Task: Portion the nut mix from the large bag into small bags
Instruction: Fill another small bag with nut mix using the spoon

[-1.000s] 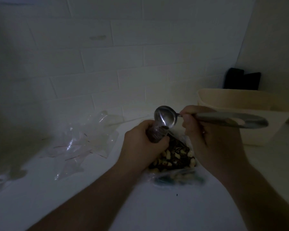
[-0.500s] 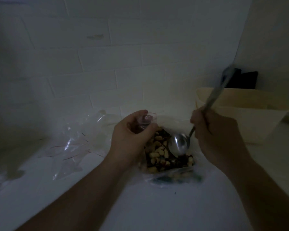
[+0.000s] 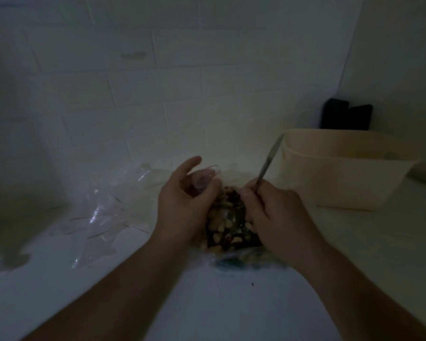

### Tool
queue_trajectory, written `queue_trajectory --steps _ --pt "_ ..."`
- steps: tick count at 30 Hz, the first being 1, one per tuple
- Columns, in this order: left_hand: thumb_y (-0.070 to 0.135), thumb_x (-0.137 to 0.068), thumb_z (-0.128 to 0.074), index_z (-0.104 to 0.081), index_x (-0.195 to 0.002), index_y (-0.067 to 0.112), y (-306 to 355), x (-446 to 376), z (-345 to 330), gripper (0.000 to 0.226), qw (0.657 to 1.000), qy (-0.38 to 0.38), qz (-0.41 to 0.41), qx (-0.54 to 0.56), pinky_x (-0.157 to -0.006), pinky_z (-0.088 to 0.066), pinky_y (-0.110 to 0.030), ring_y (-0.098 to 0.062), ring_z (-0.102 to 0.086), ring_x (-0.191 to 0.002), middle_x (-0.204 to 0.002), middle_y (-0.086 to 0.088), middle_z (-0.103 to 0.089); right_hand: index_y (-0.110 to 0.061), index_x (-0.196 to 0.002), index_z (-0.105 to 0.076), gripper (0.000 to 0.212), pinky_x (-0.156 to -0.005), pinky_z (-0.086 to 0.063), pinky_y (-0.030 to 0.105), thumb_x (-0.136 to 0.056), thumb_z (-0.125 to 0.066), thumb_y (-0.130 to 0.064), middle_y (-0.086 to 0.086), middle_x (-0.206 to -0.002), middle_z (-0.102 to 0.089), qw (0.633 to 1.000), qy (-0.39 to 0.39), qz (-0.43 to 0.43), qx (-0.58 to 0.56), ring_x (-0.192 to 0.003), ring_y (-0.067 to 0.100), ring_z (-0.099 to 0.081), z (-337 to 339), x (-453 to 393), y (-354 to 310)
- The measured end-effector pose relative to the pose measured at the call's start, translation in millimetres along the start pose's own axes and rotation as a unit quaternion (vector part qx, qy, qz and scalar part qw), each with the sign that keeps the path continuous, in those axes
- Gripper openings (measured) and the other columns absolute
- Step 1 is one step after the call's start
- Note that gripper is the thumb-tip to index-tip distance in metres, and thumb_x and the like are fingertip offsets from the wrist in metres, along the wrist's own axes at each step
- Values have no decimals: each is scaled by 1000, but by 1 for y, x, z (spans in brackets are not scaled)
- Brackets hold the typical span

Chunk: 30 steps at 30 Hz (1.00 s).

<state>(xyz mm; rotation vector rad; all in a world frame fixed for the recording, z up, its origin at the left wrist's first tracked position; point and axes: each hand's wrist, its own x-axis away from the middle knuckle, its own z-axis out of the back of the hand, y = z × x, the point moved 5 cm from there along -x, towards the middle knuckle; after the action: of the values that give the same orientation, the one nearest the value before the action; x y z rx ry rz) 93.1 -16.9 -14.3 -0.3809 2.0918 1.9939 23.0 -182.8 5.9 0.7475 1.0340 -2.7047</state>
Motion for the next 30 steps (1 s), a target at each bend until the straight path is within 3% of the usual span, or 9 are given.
queue_trajectory --steps 4,9,12,15,17,19,22,26,30 --pt "16 -92 -79 -53 -147 25 12 0 7 62 998 30 -49 -1 -91 -59 -22 -4 -74 -103 -109 10 -78 -28 -87 -63 28 -58 -55 25 -108 -46 -37 -5 -71 -72 987 -20 -101 -120 -59 8 -69 -6 1 14" --pt "18 -93 -77 -42 -155 25 20 0 14 71 995 54 -80 -17 -91 -57 -17 2 -72 -103 -109 13 -77 -20 -90 -63 26 -55 -53 24 -108 -47 -30 0 -74 -73 963 20 -176 -204 -60 16 -71 -7 1 24" --pt "18 -93 -77 -40 -157 26 19 -2 15 74 995 58 -81 -19 -93 -58 -22 0 -73 -103 -110 12 -77 -26 -86 -60 28 -60 -56 29 -109 -46 -33 -2 -75 -71 976 -17 -122 -179 -64 14 -70 -11 2 19" --pt "21 -94 -77 -39 -157 28 17 -4 18 74 994 64 -83 -30 -96 -59 -33 -2 -73 -104 -110 13 -78 -30 -86 -55 27 -63 -55 38 -109 -42 -36 -2 -72 -65 994 -65 4 -93 -66 14 -66 -19 5 3" --pt "22 -94 -76 -39 -157 29 16 -5 19 74 993 69 -82 -40 -97 -59 -35 -2 -72 -105 -111 13 -77 -28 -88 -54 29 -62 -50 39 -110 -39 -37 -2 -70 -61 994 -72 62 -61 -65 15 -62 -20 6 -4" --pt "23 -94 -77 -39 -156 31 15 -6 20 74 993 71 -83 -47 -99 -58 -38 -1 -72 -106 -112 13 -77 -30 -86 -54 30 -60 -48 33 -110 -38 -36 -4 -68 -60 995 -48 62 -64 -63 11 -60 -18 5 -4" --pt "25 -94 -76 -38 -156 33 13 -7 20 74 993 69 -77 -53 -98 -59 -40 -2 -73 -105 -113 13 -77 -30 -88 -59 28 -61 -52 24 -110 -42 -34 -5 -72 -69 988 -35 -41 -143 -64 9 -68 -18 5 8" --pt "26 -94 -75 -40 -155 34 15 -6 20 71 992 75 -78 -63 -98 -59 -37 -2 -72 -104 -111 15 -77 -16 -94 -64 30 -60 -53 30 -110 -45 -33 4 -76 -75 938 -54 -199 -279 -65 21 -72 -25 5 21" --pt "24 -95 -75 -41 -155 31 15 -7 23 69 992 87 -76 -46 -97 -58 -35 -4 -73 -103 -109 15 -77 -12 -93 -63 26 -50 -47 29 -108 -46 -24 7 -67 -70 922 8 -231 -310 -56 23 -65 -11 -1 29"
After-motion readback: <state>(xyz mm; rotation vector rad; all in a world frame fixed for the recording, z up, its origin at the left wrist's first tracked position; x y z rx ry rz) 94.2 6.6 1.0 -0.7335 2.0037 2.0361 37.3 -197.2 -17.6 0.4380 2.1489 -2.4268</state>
